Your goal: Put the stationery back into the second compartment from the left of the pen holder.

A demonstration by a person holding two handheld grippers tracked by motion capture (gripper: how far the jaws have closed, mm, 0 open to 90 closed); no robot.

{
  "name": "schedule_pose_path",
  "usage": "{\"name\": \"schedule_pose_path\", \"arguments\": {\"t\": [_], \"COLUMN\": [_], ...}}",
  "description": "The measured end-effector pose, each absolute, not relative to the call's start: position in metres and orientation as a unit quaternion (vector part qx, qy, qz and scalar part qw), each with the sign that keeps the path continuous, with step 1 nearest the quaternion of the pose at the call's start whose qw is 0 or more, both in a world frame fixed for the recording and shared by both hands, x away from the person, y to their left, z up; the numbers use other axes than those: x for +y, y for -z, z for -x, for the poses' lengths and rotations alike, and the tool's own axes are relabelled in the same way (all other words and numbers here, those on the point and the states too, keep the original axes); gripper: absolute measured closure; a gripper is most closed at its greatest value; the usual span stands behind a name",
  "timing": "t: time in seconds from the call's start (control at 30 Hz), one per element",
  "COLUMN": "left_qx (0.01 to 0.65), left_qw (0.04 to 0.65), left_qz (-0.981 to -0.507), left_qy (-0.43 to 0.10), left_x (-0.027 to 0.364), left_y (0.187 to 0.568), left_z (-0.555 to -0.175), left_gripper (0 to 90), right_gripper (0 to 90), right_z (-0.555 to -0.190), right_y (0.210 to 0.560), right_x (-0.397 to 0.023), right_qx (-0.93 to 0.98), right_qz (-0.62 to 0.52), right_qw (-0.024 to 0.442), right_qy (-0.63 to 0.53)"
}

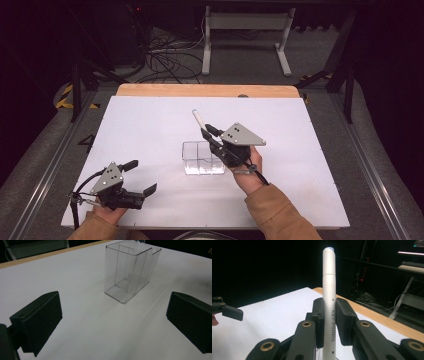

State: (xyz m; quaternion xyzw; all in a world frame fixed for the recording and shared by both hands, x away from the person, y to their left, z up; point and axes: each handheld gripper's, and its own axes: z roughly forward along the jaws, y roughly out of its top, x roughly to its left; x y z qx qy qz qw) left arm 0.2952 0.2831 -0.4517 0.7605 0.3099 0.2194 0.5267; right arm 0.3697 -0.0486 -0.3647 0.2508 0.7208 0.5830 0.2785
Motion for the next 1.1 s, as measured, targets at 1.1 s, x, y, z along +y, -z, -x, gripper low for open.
{"name": "schedule_pose_path", "arguments": {"t": [1.1], "left_qx": [0.311], "left_qw": [0.531], "left_qz": [-0.759], "left_qy": [-0.214], "left_x": [0.285], "left_y": [0.452], "left_z": [-0.296], "left_gripper": [1.1], "right_gripper": [78.0], "right_z": [-0.376], "right_y": [0.398], "right_x": [-0.027], "right_qx": [0.723], "right_qz": [-0.268], "right_qw": [0.263], "right_qy": [-0.58]}}
